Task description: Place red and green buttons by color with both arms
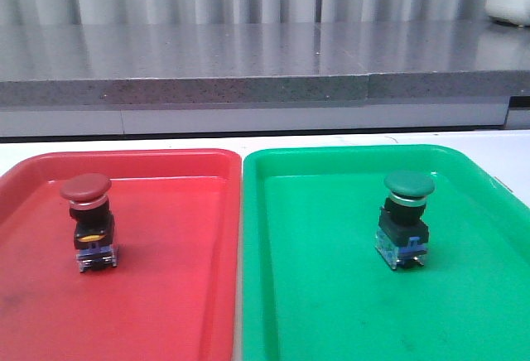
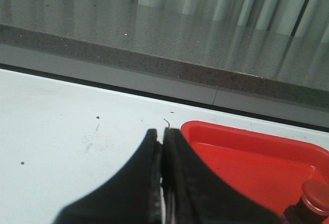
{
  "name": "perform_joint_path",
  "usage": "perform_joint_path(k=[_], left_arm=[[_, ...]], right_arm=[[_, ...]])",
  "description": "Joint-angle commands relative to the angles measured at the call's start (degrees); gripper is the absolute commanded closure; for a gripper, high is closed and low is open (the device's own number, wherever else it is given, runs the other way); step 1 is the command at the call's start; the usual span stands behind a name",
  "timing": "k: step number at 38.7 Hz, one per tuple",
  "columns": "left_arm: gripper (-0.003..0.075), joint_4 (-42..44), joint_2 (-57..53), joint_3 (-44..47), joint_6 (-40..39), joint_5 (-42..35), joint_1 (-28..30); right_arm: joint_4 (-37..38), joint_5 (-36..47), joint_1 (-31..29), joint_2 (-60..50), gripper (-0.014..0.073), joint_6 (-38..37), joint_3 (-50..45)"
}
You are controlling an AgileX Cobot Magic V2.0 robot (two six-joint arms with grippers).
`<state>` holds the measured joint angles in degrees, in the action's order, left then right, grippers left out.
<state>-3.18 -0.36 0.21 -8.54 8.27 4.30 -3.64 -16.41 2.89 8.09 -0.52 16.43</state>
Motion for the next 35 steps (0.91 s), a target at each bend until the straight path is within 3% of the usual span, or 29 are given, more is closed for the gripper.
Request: perform_joint_path(k=[1, 10, 19, 35], left_arm=[[0.0740, -0.52, -0.85, 1.45, 0.19, -5.04, 0.00], [0.0740, -0.52, -0.85, 1.45, 0.19, -5.04, 0.00], [0.0740, -0.52, -0.85, 1.45, 0.19, -5.04, 0.00], [0.0740, -0.52, -0.85, 1.45, 0.19, -5.04, 0.00]], right_arm=[[0.65, 4.14, 0.07, 0.50, 0.0715, 0.52, 1.54], [3.26, 8.59, 0.12, -0.08, 0.0715, 0.52, -6.31], [3.26, 9.48, 0.07, -8.23, 0.0715, 0.52, -17.26], [3.26, 6.13, 0.01, -9.60, 0.0715, 0.52, -17.62]])
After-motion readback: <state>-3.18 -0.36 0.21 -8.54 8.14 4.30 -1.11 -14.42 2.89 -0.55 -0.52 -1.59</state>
